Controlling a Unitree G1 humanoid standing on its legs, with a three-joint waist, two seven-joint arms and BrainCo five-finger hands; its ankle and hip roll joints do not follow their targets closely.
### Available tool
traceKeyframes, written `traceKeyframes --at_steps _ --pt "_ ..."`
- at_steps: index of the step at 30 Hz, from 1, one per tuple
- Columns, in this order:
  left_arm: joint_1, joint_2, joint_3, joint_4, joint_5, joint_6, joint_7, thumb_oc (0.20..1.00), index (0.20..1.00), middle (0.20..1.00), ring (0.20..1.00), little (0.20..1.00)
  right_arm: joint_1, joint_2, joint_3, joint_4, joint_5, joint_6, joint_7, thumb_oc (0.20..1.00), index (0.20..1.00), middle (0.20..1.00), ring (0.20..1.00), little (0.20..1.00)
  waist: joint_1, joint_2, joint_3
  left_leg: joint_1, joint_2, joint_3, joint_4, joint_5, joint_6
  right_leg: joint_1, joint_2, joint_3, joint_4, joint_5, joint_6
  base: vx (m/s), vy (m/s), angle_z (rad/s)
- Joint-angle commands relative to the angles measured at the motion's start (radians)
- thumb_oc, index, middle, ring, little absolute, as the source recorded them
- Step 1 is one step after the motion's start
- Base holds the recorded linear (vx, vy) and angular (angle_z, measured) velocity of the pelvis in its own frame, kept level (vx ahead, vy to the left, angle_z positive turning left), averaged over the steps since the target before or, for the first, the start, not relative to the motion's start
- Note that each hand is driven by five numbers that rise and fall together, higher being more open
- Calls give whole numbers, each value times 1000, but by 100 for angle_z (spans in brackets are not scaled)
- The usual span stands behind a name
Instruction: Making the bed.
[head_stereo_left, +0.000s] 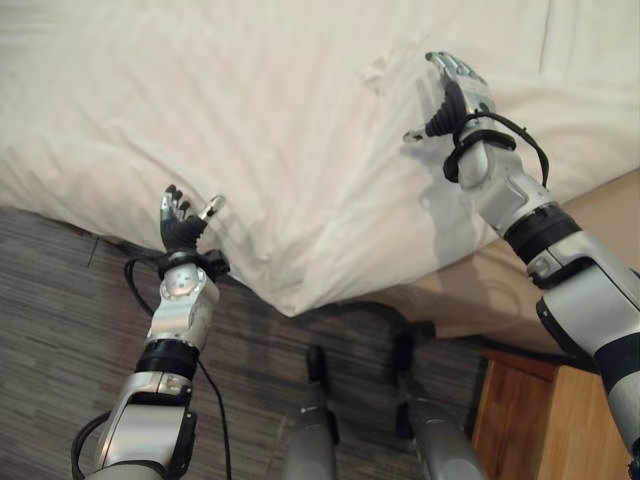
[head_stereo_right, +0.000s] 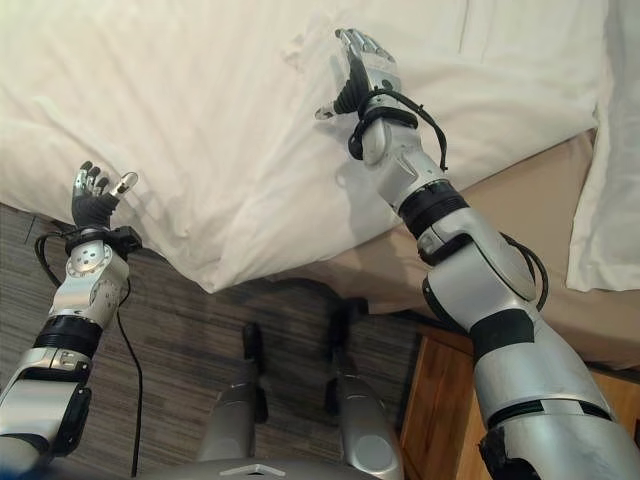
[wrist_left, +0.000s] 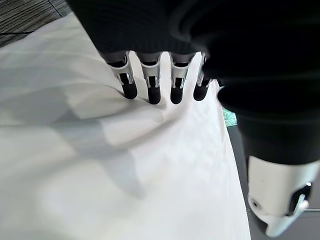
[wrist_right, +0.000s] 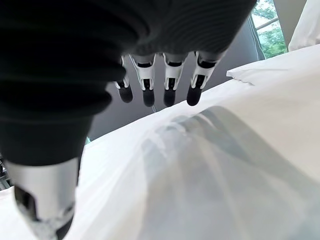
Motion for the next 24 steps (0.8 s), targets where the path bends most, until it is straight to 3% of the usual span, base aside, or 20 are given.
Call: traceKeyframes --at_steps 1,7,9,13,14,16,17,19,20,21,22,24 --pt "-99 42 -33 16 -37 -65 23 1000 1000 1000 1000 1000 -139 9 44 33 -31 -21 -51 1000 1000 1000 1000 1000 11 -40 6 74 60 71 5 101 -104 29 -88 5 12 -101 107 0 0 0" --pt "-167 23 -81 30 -32 -69 35 1000 1000 1000 1000 1000 -71 69 16 81 14 -22 -47 1000 1000 1000 1000 1000 15 -18 3 14 54 68 5 100 -104 -34 -89 11 12 -78 112 -3 0 1" --pt "-200 23 -99 59 -43 -64 34 1000 1000 1000 1000 1000 -34 111 37 101 5 -9 -23 200 200 200 200 200 13 -17 -6 8 53 72 5 91 -104 -50 -81 20 12 -75 114 -19 -16 -5" --pt "-176 11 -95 74 -39 -48 28 1000 1000 1000 1000 1000 -20 128 48 83 -31 9 -3 200 200 200 200 200 5 -19 -4 21 62 88 5 70 -104 -53 -70 35 12 -70 108 -32 2 -5" --pt "-166 9 -95 79 -26 -42 31 1000 1000 1000 1000 1000 -25 144 33 74 -19 15 -5 200 200 200 200 200 1 -27 6 51 58 88 5 36 -102 -39 -60 56 12 -73 104 -36 30 -8" --pt "-168 6 -97 86 -21 -41 39 1000 1000 1000 1000 1000 -31 147 20 67 2 13 -14 200 200 200 200 200 4 -35 12 68 40 66 5 26 -97 -33 -58 72 12 -67 105 -20 76 -14" --pt "-174 3 -95 97 -32 -37 42 1000 1000 1000 1000 1000 -42 146 9 58 28 14 -13 200 200 200 200 200 1 -47 10 109 11 40 5 -30 -74 -8 -62 91 12 -69 104 7 118 -23" --pt "-177 7 -97 100 -34 -34 42 1000 1000 1000 1000 1000 -44 144 1 45 43 14 -12 200 200 200 200 200 -2 -52 12 142 -2 32 5 -45 -61 13 -67 101 12 -66 106 22 86 -26" --pt "-162 8 -91 101 -39 -27 37 1000 1000 1000 1000 1000 -38 136 -9 8 67 10 -6 200 200 200 200 200 -7 -62 9 229 -34 21 5 -102 -29 69 -71 123 12 -77 105 20 74 -26" --pt "-163 9 -91 101 -39 -27 37 1000 1000 1000 1000 1000 -38 136 -10 7 67 10 -6 200 200 200 200 200 -7 -64 11 229 -36 22 5 -99 -28 68 -74 125 12 -75 106 45 159 -33" --pt "-122 12 -73 88 -51 -27 26 1000 1000 1000 1000 1000 -11 114 -40 -34 106 0 -7 200 200 200 200 200 -14 -78 -1 295 -80 2 6 -159 0 115 -79 155 12 -77 105 2 90 -32" --pt "-100 1 -73 77 -54 -22 20 1000 1000 1000 1000 1000 31 96 -61 -40 114 -2 -5 200 200 200 200 200 -25 -75 -8 330 -86 24 5 -169 13 145 -88 156 12 -78 106 -40 167 -36"
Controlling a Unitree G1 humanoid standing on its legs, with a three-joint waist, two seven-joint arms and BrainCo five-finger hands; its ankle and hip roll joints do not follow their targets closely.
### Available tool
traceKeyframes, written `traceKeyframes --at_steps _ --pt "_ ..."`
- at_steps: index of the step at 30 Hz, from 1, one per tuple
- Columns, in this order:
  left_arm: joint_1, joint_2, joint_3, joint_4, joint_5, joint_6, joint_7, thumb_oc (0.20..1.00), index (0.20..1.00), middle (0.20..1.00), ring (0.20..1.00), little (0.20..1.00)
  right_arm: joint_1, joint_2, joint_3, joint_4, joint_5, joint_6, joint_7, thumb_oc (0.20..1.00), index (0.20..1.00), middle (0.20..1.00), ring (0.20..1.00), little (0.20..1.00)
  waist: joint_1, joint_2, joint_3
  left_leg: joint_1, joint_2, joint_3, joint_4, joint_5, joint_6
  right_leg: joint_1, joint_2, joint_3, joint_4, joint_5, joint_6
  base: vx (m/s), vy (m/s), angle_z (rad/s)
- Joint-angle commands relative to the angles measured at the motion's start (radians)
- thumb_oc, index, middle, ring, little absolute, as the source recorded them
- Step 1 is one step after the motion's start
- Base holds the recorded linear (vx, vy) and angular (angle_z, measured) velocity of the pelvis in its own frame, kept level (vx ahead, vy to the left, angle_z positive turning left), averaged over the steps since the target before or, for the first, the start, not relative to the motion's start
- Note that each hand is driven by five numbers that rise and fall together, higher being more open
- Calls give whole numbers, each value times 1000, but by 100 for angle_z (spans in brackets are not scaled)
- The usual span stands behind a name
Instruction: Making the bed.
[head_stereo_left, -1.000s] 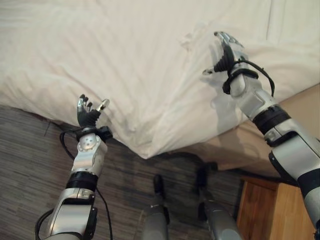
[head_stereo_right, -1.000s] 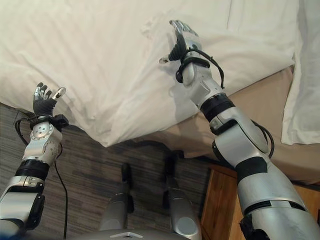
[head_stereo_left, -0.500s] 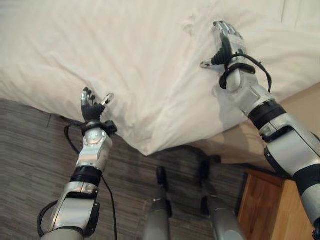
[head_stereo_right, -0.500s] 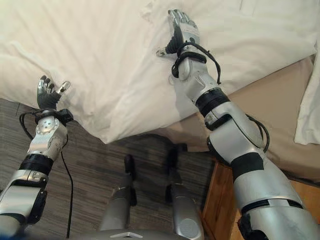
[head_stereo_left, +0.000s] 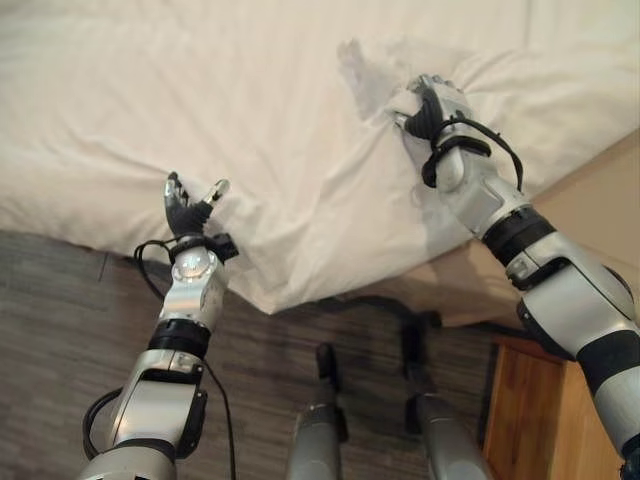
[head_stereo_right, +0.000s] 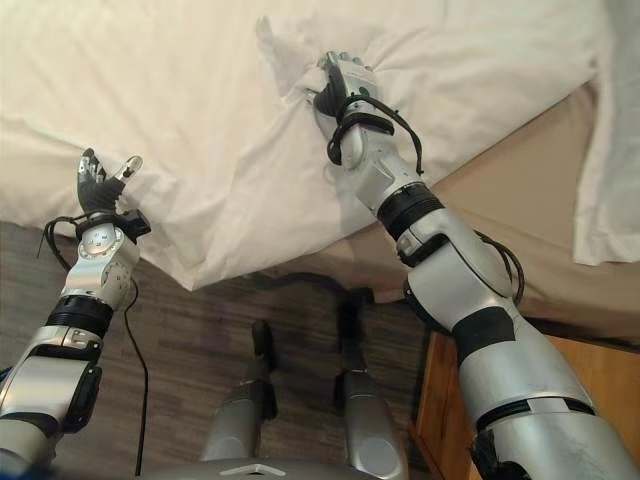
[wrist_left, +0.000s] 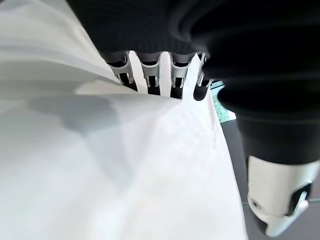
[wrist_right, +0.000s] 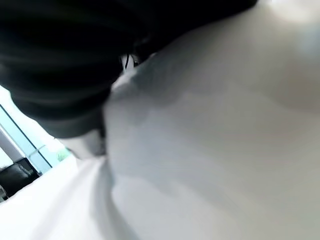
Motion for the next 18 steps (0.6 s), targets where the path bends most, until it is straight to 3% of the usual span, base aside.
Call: traceKeyframes --at_steps 1,5,9,11,13,14,16,17,18 --pt "2 3 -45 -16 -13 -23 -47 1000 1000 1000 1000 1000 51 -16 -115 -17 53 -38 -37 200 200 200 200 200 -35 -42 -30 210 -57 9 7 -153 30 87 -100 23 12 -104 91 -87 261 -18" --pt "46 -16 -30 -22 2 -5 -56 1000 1000 1000 1000 1000 139 -63 -150 -50 36 -36 -28 200 200 200 200 200 -54 -46 -61 260 -80 25 7 -171 52 126 -117 22 12 -91 106 -88 185 3" --pt "112 -22 -6 -76 35 19 -67 1000 1000 1000 1000 1000 310 -91 -235 -92 25 -28 -17 200 200 200 200 200 -71 -62 -75 294 -126 39 7 -197 85 138 -139 33 13 -41 140 -158 168 -18" --pt "151 -50 -14 -84 60 36 -77 1000 1000 1000 1000 1000 415 -77 -287 -81 22 -20 -19 200 200 200 200 200 -97 -64 -52 300 -140 43 7 -195 104 115 -144 75 96 -21 168 -281 104 -15" --pt "159 -60 -22 -77 65 39 -77 1000 1000 1000 1000 1000 439 -62 -295 -60 26 -16 -25 200 200 200 200 200 -97 -57 -45 297 -138 42 7 -190 110 98 -133 96 152 -59 164 -213 53 1" --pt "171 -67 -24 -64 76 40 -77 1000 1000 1000 1000 1000 472 -50 -333 0 60 -13 -64 200 200 200 200 200 -84 -36 -30 305 -124 65 7 -191 123 107 -155 49 251 -129 135 -110 17 -5" --pt "175 -72 -27 -68 82 41 -78 1000 1000 1000 1000 1000 487 -46 -347 25 76 -15 -73 200 200 200 200 200 -77 -31 -27 301 -122 77 7 -186 126 119 -175 28 263 -142 122 -106 -31 -17" --pt "202 -83 -7 -66 79 39 -77 1000 1000 1000 1000 1000 516 -79 -382 29 99 -17 -77 200 200 200 200 200 -83 -44 -43 302 -132 84 7 -193 119 179 -187 50 165 -133 124 -56 -69 -31" --pt "203 -83 -7 -67 79 40 -77 1000 1000 1000 1000 1000 517 -79 -382 28 99 -16 -77 200 200 200 200 200 -82 -44 -43 303 -131 85 7 -193 119 182 -187 51 160 -130 124 14 -100 -38"
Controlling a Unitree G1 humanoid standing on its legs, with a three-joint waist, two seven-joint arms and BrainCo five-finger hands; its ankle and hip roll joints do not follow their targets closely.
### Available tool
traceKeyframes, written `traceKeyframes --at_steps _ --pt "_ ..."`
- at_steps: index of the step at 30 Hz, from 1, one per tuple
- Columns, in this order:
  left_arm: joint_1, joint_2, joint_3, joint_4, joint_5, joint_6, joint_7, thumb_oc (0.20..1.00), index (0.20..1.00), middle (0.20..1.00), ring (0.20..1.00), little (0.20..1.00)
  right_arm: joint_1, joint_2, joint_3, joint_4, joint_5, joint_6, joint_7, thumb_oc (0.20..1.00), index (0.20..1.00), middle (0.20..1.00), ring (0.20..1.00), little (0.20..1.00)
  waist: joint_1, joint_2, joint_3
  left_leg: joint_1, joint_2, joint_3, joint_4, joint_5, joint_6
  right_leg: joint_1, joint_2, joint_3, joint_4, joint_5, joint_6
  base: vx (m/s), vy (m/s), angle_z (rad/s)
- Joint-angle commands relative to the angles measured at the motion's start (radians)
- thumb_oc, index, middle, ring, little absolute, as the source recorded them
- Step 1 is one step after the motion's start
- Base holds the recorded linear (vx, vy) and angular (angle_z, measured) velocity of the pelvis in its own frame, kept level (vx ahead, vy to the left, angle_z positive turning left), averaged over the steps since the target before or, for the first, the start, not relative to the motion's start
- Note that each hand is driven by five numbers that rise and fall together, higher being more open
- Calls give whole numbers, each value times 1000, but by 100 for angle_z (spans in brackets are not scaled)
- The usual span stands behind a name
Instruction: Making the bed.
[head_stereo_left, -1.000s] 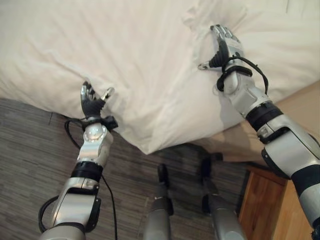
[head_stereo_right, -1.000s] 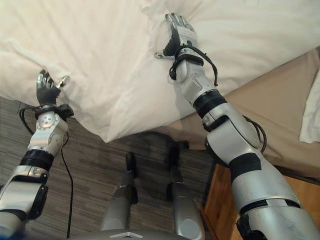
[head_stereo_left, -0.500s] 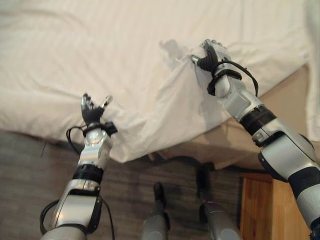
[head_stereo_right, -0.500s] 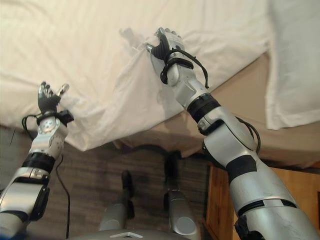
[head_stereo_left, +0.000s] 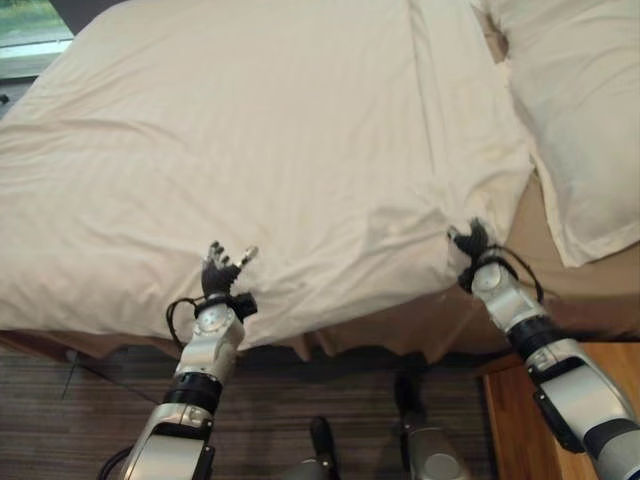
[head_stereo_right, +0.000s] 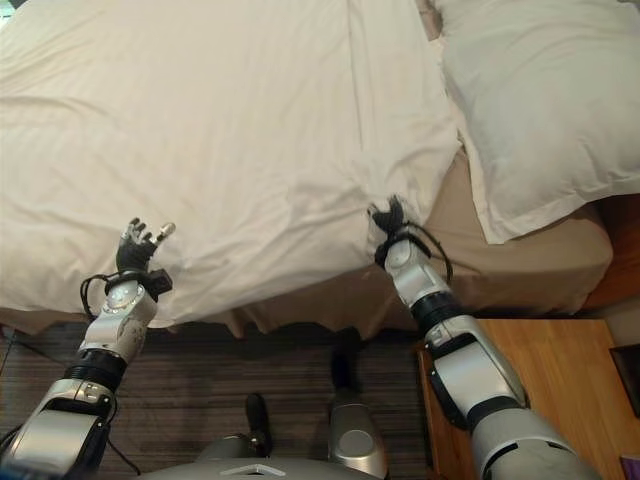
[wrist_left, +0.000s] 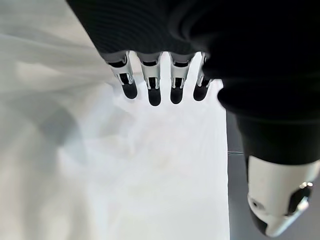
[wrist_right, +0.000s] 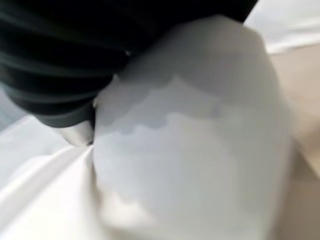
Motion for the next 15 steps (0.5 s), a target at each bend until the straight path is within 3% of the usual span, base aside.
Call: traceKeyframes --at_steps 1,2,5,11,12,13,15 --pt "-22 16 29 8 60 -33 1 1000 1000 1000 1000 1000 -58 -61 -37 -11 41 -13 -75 200 200 200 200 200 13 7 -26 70 -18 -24 13 -137 -26 41 -35 31 52 -85 16 54 -106 -33" --pt "15 5 55 7 67 -31 3 1000 1000 1000 1000 1000 -35 -74 -69 -17 54 -15 -89 200 200 200 200 200 14 4 -47 76 -8 12 13 -134 -38 62 -44 11 -27 -69 33 53 -106 -20" --pt "68 -6 82 -26 65 -29 -6 1000 1000 1000 1000 1000 14 -119 -117 -25 60 -13 -92 200 200 200 200 200 12 5 -70 77 19 60 13 -123 -51 56 -33 30 -27 -81 48 -10 -133 -40" --pt "129 -36 97 -50 69 -22 -14 1000 1000 1000 1000 1000 95 -139 -186 -8 91 -20 -113 200 200 200 200 200 -12 13 -79 97 33 81 13 -118 -58 72 -20 44 -27 -84 49 -16 -101 -28" --pt "149 -44 102 -60 78 -20 -22 1000 1000 1000 1000 1000 129 -149 -204 16 85 -19 -123 674 674 674 674 674 -19 17 -79 94 38 86 13 -115 -60 70 -15 46 -27 -84 49 -32 -51 -11" --pt "151 -44 102 -61 78 -20 -22 1000 1000 1000 1000 1000 130 -149 -205 16 84 -19 -123 1000 1000 1000 1000 1000 -19 17 -81 94 38 86 13 -115 -60 69 -14 46 -27 -84 49 -70 -86 -7" --pt "172 -58 109 -73 78 -22 -22 1000 1000 1000 1000 1000 173 -141 -229 63 91 -20 -136 1000 1000 1000 1000 1000 -23 23 -80 89 42 90 13 -110 -62 64 -9 47 -27 -82 48 -45 -48 -3"
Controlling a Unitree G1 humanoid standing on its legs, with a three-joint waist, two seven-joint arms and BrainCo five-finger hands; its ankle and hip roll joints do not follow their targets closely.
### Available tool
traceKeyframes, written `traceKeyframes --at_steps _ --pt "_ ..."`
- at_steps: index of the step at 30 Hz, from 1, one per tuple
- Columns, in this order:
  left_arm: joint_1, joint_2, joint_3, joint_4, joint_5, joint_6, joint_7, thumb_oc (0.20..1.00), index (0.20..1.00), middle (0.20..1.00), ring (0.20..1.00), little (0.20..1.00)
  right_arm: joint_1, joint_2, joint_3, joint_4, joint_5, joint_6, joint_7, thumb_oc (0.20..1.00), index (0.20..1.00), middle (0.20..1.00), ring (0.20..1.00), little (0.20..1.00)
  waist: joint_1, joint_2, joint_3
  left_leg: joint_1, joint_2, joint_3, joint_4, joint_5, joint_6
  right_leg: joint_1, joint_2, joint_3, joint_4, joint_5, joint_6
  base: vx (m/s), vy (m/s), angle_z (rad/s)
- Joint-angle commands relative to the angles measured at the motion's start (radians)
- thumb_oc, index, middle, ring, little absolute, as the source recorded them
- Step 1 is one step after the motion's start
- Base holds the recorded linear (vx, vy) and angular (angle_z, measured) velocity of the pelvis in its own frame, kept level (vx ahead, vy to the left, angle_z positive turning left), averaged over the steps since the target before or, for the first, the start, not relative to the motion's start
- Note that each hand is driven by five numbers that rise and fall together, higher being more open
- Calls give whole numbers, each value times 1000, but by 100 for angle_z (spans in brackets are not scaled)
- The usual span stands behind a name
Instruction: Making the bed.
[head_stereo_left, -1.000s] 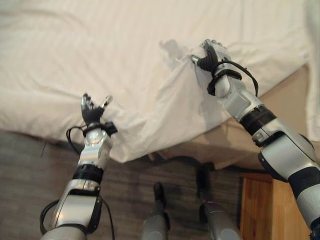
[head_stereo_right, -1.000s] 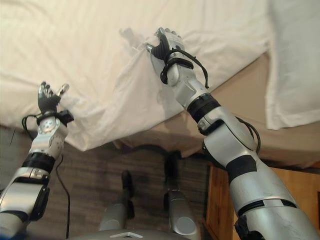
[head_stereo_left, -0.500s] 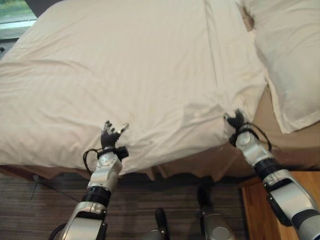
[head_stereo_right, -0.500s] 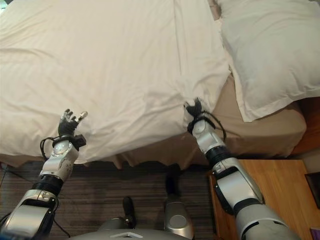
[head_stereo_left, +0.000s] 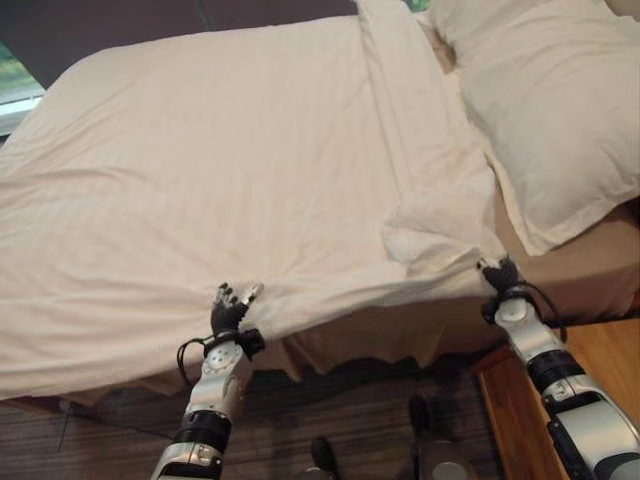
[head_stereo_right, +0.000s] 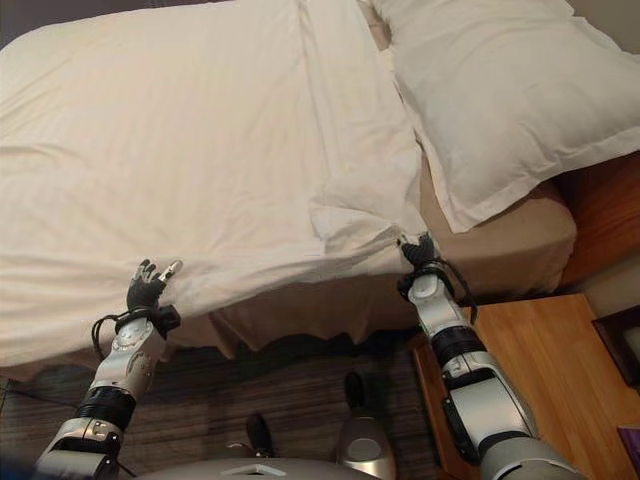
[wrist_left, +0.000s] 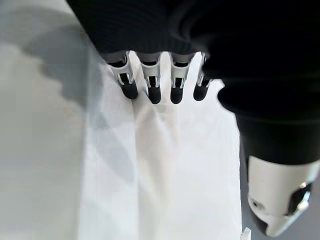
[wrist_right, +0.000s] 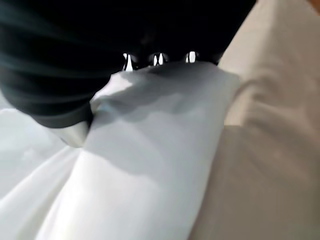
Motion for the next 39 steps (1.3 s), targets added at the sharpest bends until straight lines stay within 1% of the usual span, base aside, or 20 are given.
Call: traceKeyframes --at_steps 1,6,7,9,11,16,19,21,22,23,24,25,26,27,29,31,32,34,36,39 --pt "10 14 44 -10 41 -34 -6 1000 1000 1000 1000 1000 32 -94 -123 157 27 16 -112 1000 1000 1000 1000 1000 -30 -11 -41 39 -8 -13 13 -78 -12 4 -38 -28 16 -83 55 -15 -26 -5" --pt "51 -13 45 -56 51 -29 -2 1000 1000 1000 1000 1000 155 -29 -142 236 16 24 -117 1000 1000 1000 1000 1000 -34 -15 -47 38 -1 -23 13 -73 -16 15 -37 -41 16 -81 53 -19 -25 -1" --pt "67 -28 40 -60 53 -27 0 1000 1000 1000 1000 1000 205 13 -131 310 -4 30 -122 1000 1000 1000 1000 1000 -34 -18 -51 36 2 -32 13 -72 -17 19 -37 -49 16 -80 52 -26 -17 8" --pt "73 -37 33 -59 53 -26 6 1000 1000 1000 1000 1000 225 35 -123 331 -13 32 -119 1000 1000 1000 1000 1000 -34 -22 -53 35 4 -36 13 -70 -19 22 -36 -53 16 -80 51 -27 -11 11" --pt "87 -60 2 -56 69 -18 12 1000 1000 1000 1000 1000 295 90 -108 438 -23 50 -112 1000 1000 1000 1000 1000 -31 -27 -59 31 7 -49 13 -70 -21 28 -35 -63 16 -81 48 -21 0 9" --pt "92 -63 -38 -74 71 -15 23 1000 1000 1000 1000 1000 343 99 -94 542 -60 89 -107 1000 1000 1000 1000 1000 -31 -41 -72 32 13 -61 13 -70 -25 37 -36 -75 16 -79 48 -9 3 7" --pt "92 -67 -48 -82 66 -17 29 1000 1000 1000 1000 1000 336 87 -98 542 -59 87 -118 1000 1000 1000 1000 1000 -33 -46 -78 34 15 -58 13 -71 -27 40 -35 -74 16 -79 50 -7 14 -6" --pt "92 -72 -51 -101 48 -22 31 1000 1000 1000 1000 1000 305 66 -100 486 -36 66 -136 1000 1000 1000 1000 1000 -37 -55 -89 36 17 -52 13 -70 -28 39 -32 -68 16 -74 52 -22 36 -9" --pt "92 -70 -49 -111 44 -24 32 1000 1000 1000 1000 1000 285 57 -104 443 -8 47 -142 580 580 580 580 580 -39 -58 -92 38 18 -47 13 -70 -28 37 -30 -65 16 -70 53 -11 40 -5" --pt "93 -72 -46 -122 42 -27 35 1000 1000 1000 1000 1000 267 44 -113 363 31 24 -146 467 467 467 467 467 -42 -61 -93 45 20 -44 13 -74 -28 42 -28 -63 16 -71 55 -12 23 -5" --pt "93 -72 -46 -122 43 -27 36 1000 1000 1000 1000 1000 267 44 -113 362 31 24 -146 300 300 300 300 300 -41 -62 -95 41 20 -43 13 -71 -28 38 -28 -61 16 -68 54 -12 34 -8" --pt "103 -70 -32 -158 39 -32 42 1000 1000 1000 1000 1000 247 15 -132 103 133 -53 -155 200 200 200 200 200 -49 -70 -99 48 23 -35 13 -74 -28 38 -26 -53 16 -65 57 -27 29 -6" --pt "109 -72 -24 -170 38 -34 40 1000 1000 1000 1000 1000 246 17 -153 44 199 -79 -150 200 200 200 200 200 -50 -73 -104 46 23 -32 13 -71 -28 35 -24 -51 16 -62 56 -20 33 -7" --pt "109 -72 -24 -170 38 -34 40 1000 1000 1000 1000 1000 246 17 -153 44 199 -79 -150 200 200 200 200 200 -50 -73 -104 46 23 -32 13 -71 -28 35 -24 -51 16 -62 56 0 21 -4" --pt "129 -68 1 -185 29 -30 33 1000 1000 1000 1000 1000 251 30 -211 -140 368 -157 -131 200 200 200 200 200 -51 -77 -109 49 25 -30 13 -73 -26 36 -22 -49 16 -63 57 5 24 -15" --pt "143 -65 17 -177 -1 -26 22 1000 1000 1000 1000 1000 233 71 -258 -231 534 -231 -94 200 200 200 200 200 -48 -75 -110 51 27 -34 13 -75 -24 42 -22 -54 16 -68 55 8 31 -12" --pt "151 -59 23 -158 -30 -18 2 1000 1000 1000 1000 1000 206 112 -270 -264 677 -283 -53 200 200 200 200 200 -40 -73 -111 54 28 -42 13 -76 -24 48 -21 -58 16 -73 51 31 24 -2" --pt "151 -45 28 -141 -44 -9 -21 1000 1000 1000 1000 1000 176 167 -276 -319 853 -343 6 200 200 200 200 200 -31 -71 -109 58 29 -50 13 -77 -26 58 -22 -65 16 -82 48 54 7 -1" --pt "134 -30 28 -115 -62 -5 -38 1000 1000 1000 1000 1000 120 200 -258 -320 987 -371 50 200 200 200 200 200 -16 -64 -108 55 29 -56 13 -75 -29 61 -25 -71 16 -87 45 46 -11 8" --pt "103 -19 19 -101 -72 -14 -46 1000 1000 1000 1000 1000 67 219 -244 -305 1067 -393 65 200 200 200 200 200 -8 -56 -96 50 30 -62 13 -69 -31 59 -25 -75 16 -90 42 5 -15 9"
